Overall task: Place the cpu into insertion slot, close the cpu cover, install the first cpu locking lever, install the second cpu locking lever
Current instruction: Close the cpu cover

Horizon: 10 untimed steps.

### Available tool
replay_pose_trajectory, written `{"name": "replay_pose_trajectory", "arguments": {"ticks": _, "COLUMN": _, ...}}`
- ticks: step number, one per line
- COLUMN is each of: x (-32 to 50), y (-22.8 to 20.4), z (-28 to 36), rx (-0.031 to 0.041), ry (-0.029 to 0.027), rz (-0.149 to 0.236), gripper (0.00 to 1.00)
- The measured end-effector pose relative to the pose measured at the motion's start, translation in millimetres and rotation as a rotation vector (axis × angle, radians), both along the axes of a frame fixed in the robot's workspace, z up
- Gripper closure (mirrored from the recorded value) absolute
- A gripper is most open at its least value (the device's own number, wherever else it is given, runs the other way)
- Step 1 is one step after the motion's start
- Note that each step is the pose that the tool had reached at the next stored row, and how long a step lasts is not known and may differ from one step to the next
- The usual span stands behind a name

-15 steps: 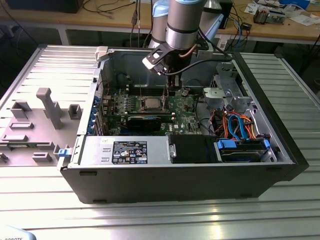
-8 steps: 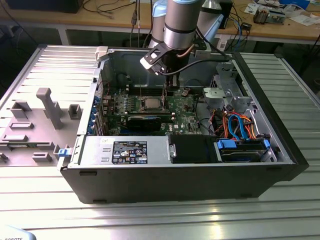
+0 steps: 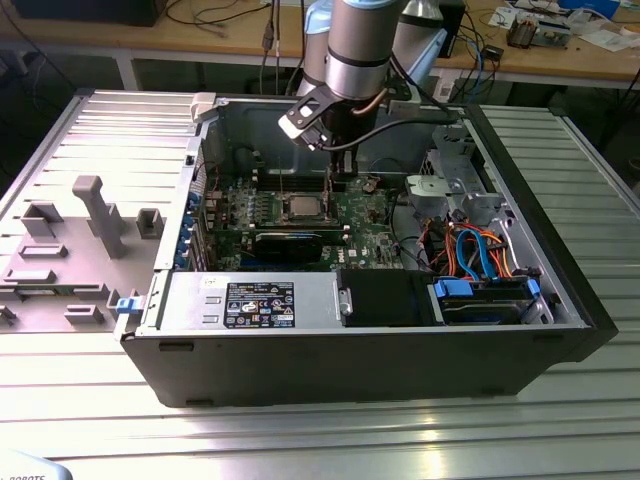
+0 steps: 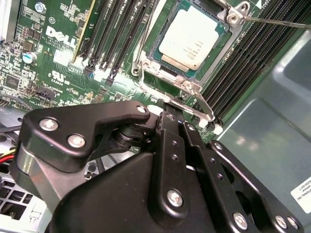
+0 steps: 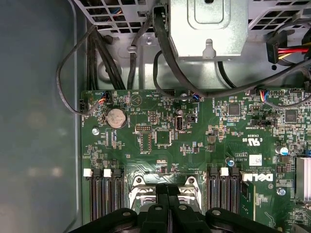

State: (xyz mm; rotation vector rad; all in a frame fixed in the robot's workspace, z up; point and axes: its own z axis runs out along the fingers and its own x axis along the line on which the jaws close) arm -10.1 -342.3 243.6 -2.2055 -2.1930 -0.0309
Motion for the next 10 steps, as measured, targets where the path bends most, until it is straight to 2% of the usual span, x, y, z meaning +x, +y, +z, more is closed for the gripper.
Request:
{"name": "replay_pose_trajectory", "arguments": {"ticks": 5, "x": -3.9, "y": 0.0, "z": -0.1, "rx": 0.0001, "ry": 0.0, "rz": 0.0, "gripper": 0.89}}
{"name": "replay_pose_trajectory", "arguments": {"ticks": 10, "x": -13.1, "y": 0.0, "z": -0.3, "rx": 0.0, "ry": 0.0, "rz": 0.0, "gripper": 0.89}}
